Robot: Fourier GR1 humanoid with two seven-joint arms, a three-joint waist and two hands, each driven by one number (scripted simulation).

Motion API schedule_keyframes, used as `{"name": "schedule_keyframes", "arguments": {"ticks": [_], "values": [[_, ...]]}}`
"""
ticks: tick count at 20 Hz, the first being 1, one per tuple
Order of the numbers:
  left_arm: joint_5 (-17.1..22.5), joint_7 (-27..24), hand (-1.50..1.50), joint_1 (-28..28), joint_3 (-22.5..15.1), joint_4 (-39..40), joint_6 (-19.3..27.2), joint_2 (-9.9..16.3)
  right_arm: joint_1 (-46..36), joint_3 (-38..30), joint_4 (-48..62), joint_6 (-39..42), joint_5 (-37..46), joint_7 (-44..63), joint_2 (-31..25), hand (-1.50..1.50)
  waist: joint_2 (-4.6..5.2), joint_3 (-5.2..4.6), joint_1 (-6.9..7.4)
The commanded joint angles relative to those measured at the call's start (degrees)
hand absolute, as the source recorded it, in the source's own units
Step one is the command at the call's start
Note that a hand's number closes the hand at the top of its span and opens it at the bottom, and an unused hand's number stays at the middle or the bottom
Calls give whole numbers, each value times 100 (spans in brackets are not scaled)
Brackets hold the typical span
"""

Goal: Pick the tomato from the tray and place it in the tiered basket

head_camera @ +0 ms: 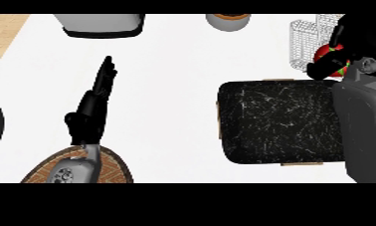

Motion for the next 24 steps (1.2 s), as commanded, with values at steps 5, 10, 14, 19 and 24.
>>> {"name": "schedule_keyframes", "arguments": {"ticks": [5,10,14,19,24], "values": [[71,-136,0,-396,137,484,-24,-11,-1029,-739,-825,1419,-419,369,-424,150,18,0,-21],[-12,166,0,100,-74,-349,-19,4,-1684,-1592,38,547,-682,341,-232,150,23,5,97],[2,-96,0,100,-80,-88,-4,-74,-1939,-1874,975,-43,-838,-78,-672,150,43,4,90],[-110,-76,0,-131,-184,144,159,-153,-2083,-1604,2179,-1055,-569,-397,-904,150,54,3,91],[-90,-155,0,70,-127,90,22,-106,-2182,-1498,2933,-1383,-403,-688,-1403,150,48,4,95]]}}
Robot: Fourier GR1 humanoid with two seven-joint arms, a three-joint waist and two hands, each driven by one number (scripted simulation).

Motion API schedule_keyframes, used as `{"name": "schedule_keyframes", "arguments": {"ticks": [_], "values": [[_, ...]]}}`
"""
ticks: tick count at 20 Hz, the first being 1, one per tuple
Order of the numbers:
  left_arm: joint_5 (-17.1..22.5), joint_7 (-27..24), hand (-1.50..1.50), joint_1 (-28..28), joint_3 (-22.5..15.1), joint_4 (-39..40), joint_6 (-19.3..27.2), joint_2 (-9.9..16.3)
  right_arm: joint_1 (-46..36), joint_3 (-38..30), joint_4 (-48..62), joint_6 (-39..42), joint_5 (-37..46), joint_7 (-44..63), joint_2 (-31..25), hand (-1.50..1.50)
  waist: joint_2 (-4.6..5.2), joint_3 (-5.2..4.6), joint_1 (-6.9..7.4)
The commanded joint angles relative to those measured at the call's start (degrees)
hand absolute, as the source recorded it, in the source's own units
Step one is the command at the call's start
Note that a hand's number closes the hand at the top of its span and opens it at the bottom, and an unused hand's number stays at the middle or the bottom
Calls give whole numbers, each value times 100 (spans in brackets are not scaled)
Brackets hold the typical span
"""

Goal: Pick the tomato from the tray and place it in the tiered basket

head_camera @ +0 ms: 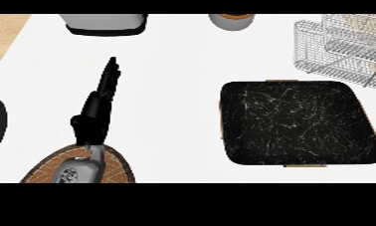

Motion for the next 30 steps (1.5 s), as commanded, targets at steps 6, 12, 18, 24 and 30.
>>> {"name": "schedule_keyframes", "arguments": {"ticks": [6,12,18,24,30], "values": [[125,117,0,-619,262,435,-25,15,-129,59,1568,-812,143,-1022,-939,150,13,0,-28],[-44,37,0,-57,-4,28,17,-10,-201,-677,2691,-1652,-157,-902,-1050,150,28,7,45],[29,149,0,-115,70,-13,-73,70,-178,-1208,3111,-2413,-764,-1192,-855,-150,17,6,47],[-48,220,0,-185,-23,-135,-11,-8,-299,-1773,2878,-3260,-1308,-1310,-918,-150,-2,8,8],[91,246,0,93,90,-293,-90,75,107,-2241,2280,-3375,-1649,-729,-1337,-150,-51,1,-93]]}}
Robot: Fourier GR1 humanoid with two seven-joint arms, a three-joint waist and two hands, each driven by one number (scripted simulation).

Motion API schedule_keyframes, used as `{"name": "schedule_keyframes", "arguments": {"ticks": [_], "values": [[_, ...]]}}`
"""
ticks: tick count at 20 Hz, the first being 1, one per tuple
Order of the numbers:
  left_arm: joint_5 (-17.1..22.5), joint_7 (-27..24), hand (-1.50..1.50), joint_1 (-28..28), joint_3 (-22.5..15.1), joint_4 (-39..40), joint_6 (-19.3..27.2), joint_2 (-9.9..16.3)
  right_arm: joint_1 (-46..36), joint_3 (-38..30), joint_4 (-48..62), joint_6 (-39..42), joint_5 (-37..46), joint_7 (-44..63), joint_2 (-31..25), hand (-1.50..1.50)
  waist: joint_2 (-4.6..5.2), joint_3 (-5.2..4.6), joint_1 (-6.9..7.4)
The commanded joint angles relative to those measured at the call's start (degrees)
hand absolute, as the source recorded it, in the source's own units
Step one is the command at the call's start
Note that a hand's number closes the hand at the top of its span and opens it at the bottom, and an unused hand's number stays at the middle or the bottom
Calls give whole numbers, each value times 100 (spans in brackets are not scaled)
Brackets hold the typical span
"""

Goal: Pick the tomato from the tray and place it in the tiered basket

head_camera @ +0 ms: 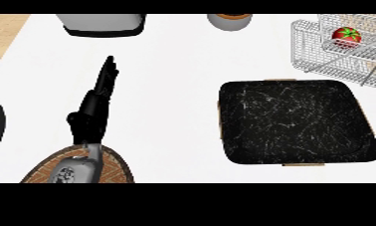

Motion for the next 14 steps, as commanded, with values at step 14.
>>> {"name": "schedule_keyframes", "arguments": {"ticks": [14], "values": [[105,-85,0,264,196,-80,70,32,3498,-2996,-2553,1991,-2754,-710,-654,-150,-70,-1,-337]]}}
